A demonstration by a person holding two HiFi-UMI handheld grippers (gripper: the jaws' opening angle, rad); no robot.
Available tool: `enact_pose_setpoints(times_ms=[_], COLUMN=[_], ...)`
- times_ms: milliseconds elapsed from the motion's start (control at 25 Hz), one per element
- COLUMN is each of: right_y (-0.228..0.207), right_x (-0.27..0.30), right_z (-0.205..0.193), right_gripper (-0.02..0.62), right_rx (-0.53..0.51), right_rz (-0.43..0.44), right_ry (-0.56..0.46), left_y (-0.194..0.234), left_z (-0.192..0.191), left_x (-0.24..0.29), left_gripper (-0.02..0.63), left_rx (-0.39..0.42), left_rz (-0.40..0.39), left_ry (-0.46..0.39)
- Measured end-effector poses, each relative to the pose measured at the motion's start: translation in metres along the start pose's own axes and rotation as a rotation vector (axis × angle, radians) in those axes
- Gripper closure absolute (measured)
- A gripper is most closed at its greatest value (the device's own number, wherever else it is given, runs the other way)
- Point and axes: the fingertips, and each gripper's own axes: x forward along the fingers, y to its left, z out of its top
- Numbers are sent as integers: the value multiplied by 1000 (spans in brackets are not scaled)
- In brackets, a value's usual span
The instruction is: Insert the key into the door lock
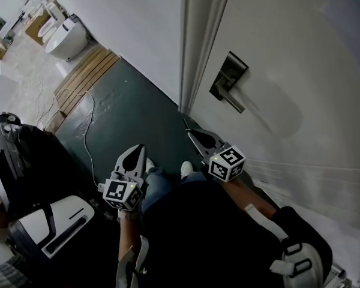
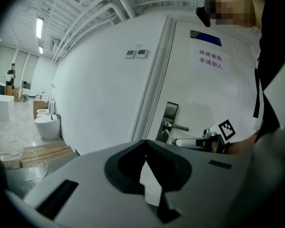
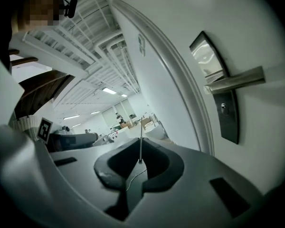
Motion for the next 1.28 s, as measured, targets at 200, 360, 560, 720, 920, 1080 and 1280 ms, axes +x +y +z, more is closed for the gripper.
enact_pose_setpoints(times_ms=[200, 360, 560, 720, 920, 1080, 1280], right_y=[-34, -54, -72, -92, -112, -124, -143], right_x=[-1, 3, 16, 25, 30, 29, 25], right_z=[6, 11, 12, 11, 7, 7, 5], right_gripper=[561, 561, 561, 561, 561, 561, 561], right_rx=[85, 155, 277, 413, 586, 653, 753], right_rz=[-102, -176, -264, -339, -409, -456, -488], right_ry=[-54, -107, -170, -249, -365, -448, -576], left_y=[2, 11, 18, 29, 36, 44, 45], left_z=[-2, 4, 25, 33, 36, 37, 33], left_x=[48, 91, 132, 158, 181, 197, 212], left_gripper=[598, 598, 598, 598, 598, 598, 598], left_rx=[-2, 12, 73, 83, 106, 127, 165], left_rz=[-121, -258, -429, -524, -630, -692, -790], left_ry=[53, 95, 134, 173, 219, 256, 288])
